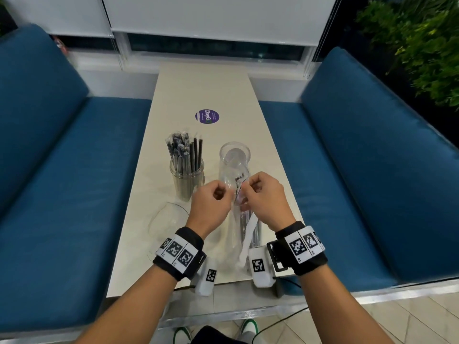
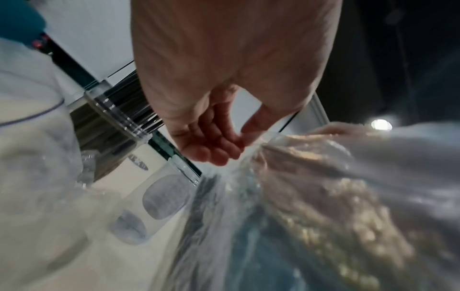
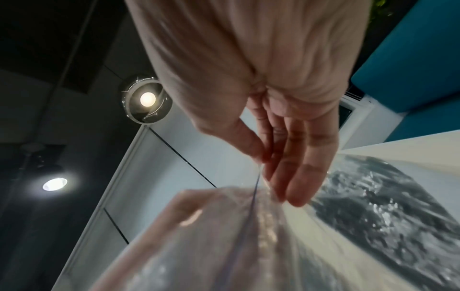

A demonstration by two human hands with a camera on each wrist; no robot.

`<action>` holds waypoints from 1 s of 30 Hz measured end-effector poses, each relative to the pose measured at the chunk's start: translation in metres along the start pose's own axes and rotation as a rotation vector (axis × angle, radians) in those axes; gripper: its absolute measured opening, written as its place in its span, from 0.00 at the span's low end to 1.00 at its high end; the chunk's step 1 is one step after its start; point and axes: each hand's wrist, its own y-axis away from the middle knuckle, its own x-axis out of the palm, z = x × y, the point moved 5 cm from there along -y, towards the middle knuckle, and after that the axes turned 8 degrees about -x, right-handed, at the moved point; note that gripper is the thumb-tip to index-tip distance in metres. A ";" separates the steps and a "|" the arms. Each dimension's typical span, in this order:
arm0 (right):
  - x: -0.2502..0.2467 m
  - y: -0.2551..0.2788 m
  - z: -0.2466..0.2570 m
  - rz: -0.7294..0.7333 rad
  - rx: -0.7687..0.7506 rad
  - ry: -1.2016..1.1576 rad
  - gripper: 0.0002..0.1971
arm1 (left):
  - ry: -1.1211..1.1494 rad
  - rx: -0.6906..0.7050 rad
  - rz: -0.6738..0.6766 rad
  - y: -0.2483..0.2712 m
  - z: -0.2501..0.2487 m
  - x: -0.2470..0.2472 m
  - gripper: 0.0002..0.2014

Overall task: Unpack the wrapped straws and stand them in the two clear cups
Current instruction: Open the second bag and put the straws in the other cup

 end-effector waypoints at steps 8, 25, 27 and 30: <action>-0.048 0.001 -0.034 -0.176 0.033 0.236 0.09 | 0.477 -0.247 0.098 -0.007 0.006 -0.008 0.11; -0.010 0.009 -0.052 0.055 0.051 -0.065 0.29 | 0.414 -0.478 0.185 -0.014 0.005 0.032 0.26; -0.011 0.009 -0.049 0.072 0.007 -0.051 0.27 | 0.401 -0.484 0.158 -0.015 0.006 0.033 0.25; -0.012 0.009 -0.046 0.064 -0.039 -0.044 0.20 | 0.365 -0.471 0.083 -0.019 0.009 0.032 0.20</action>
